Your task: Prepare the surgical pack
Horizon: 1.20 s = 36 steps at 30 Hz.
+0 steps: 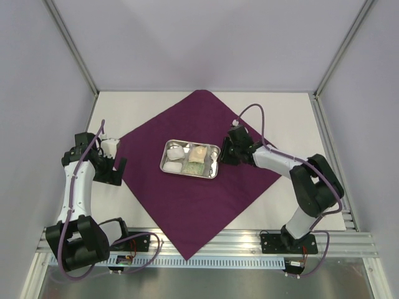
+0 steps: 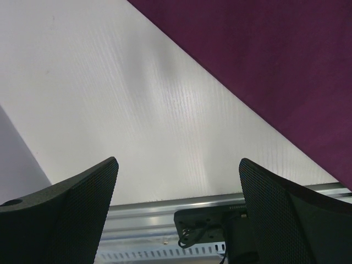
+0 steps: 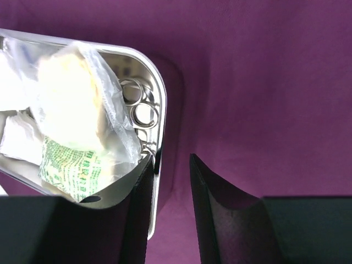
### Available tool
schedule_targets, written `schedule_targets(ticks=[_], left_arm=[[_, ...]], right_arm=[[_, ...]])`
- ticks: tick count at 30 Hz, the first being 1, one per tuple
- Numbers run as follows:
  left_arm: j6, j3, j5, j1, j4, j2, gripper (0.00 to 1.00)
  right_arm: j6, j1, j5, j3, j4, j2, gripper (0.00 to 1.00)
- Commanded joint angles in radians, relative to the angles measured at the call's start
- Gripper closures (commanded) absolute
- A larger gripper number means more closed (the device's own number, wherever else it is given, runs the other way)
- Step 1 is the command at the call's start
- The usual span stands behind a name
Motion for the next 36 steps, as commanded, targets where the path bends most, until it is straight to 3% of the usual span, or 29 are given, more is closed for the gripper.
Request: schedule_targets(ticks=[1, 6, 14, 20, 27, 36], left_arm=[[-0.002, 0.004, 0.0, 0.007, 0.006, -0.011, 0.0], [0.001, -0.002, -0.003, 0.007, 0.007, -0.009, 0.0], [0.001, -0.007, 0.005, 0.008, 0.012, -0.011, 0.0], [0.004, -0.008, 0.004, 0.009, 0.006, -0.021, 0.0], [0.004, -0.021, 0.007, 0.007, 0.009, -0.031, 0.0], [0.01, -0.019, 0.008, 0.007, -0.002, -0.049, 0.0]], right_arm=[[0.042, 0.011, -0.056, 0.022, 0.073, 0.042, 0.66], [0.05, 0.032, -0.062, -0.002, 0.076, 0.039, 0.83], [0.041, 0.049, -0.074, -0.072, 0.068, -0.024, 0.94], [0.073, 0.071, -0.085, -0.107, 0.045, -0.073, 0.96], [0.264, 0.101, 0.025, -0.285, 0.191, -0.205, 0.98], [0.238, 0.11, 0.027, -0.253, 0.162, -0.2, 0.91]])
